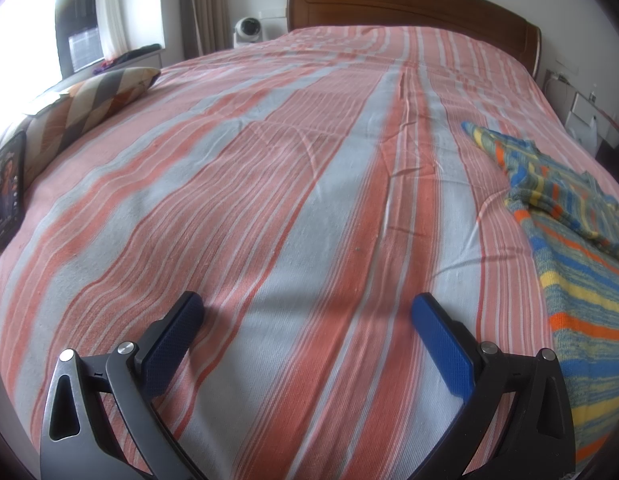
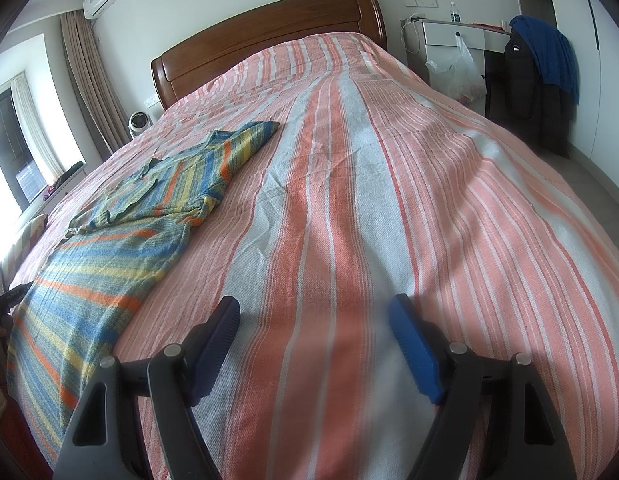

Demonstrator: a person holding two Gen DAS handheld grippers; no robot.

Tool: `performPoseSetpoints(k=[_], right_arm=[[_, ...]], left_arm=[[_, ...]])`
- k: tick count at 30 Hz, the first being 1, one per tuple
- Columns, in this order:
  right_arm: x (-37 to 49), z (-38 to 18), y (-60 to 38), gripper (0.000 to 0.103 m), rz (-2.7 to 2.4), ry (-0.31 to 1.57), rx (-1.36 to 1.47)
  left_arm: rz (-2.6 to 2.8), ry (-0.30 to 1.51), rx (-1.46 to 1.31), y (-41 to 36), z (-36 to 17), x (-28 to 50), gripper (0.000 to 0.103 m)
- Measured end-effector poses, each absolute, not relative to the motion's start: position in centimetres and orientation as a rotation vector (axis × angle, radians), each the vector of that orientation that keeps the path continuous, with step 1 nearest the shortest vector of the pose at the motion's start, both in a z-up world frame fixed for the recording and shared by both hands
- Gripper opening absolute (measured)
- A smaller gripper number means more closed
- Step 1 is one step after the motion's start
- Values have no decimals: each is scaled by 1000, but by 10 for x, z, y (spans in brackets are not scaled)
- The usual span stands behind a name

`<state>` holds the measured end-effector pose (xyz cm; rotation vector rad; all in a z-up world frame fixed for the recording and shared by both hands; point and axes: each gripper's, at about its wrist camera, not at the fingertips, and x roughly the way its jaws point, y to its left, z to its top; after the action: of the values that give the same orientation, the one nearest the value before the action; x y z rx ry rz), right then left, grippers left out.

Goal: Fold small clothes

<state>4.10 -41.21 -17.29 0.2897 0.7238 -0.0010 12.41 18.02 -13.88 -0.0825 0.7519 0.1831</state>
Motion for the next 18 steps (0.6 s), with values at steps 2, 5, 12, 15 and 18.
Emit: performPoseSetpoints(k=[2, 5, 12, 15, 18], right_arm=[[41, -173, -412, 77, -1, 724, 290], [41, -173, -412, 77, -1, 724, 290], [41, -173, -412, 77, -1, 724, 290], [41, -173, -412, 77, -1, 724, 290], [41, -173, -412, 77, -2, 726, 288]], left_arm=[[183, 752, -83, 180, -139, 124, 103], [183, 752, -83, 180, -139, 124, 103], [183, 750, -84, 180, -139, 124, 103], [183, 747, -87, 181, -138, 123, 103], [183, 746, -86, 182, -137, 123, 103]])
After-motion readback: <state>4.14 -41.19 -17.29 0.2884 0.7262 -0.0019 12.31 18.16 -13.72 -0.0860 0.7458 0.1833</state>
